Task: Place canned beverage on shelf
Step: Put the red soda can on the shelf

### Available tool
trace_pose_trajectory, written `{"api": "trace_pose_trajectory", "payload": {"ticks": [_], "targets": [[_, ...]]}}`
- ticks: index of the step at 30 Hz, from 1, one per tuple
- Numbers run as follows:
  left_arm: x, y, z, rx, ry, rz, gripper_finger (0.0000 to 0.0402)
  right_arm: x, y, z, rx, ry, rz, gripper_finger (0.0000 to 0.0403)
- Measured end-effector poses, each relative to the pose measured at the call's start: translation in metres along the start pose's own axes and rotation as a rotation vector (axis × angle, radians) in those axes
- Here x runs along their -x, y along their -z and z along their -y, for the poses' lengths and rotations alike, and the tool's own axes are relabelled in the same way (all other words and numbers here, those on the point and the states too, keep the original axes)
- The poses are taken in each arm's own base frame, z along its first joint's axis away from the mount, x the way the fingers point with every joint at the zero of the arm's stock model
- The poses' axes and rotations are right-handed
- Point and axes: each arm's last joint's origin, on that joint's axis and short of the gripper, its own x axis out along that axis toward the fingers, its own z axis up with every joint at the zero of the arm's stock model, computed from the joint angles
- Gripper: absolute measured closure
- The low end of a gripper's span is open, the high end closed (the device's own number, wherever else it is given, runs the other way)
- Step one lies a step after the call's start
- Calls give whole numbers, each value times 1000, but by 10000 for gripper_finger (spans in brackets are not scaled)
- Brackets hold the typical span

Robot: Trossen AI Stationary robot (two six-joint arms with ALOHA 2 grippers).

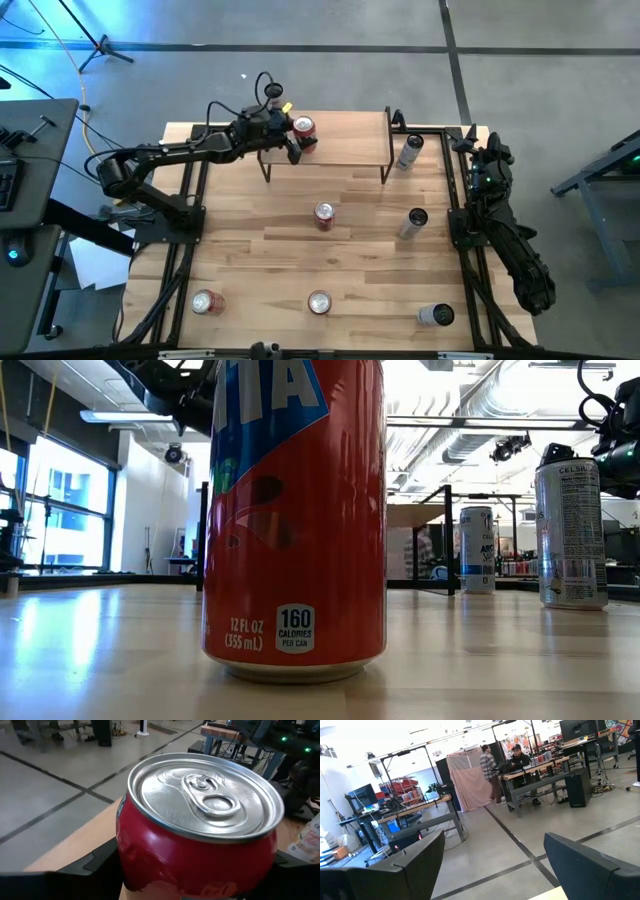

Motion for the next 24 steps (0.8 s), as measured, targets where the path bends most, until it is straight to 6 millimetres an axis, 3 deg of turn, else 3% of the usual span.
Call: {"api": "trace_pose_trajectory", "payload": {"ticks": [9, 24], "targets": [[0, 3, 4, 87, 6, -35, 125, 0, 0, 0, 0, 0, 0, 75], [-1, 4, 15, 116, -25, -31, 18, 0, 0, 0, 0, 0, 0, 75]]}}
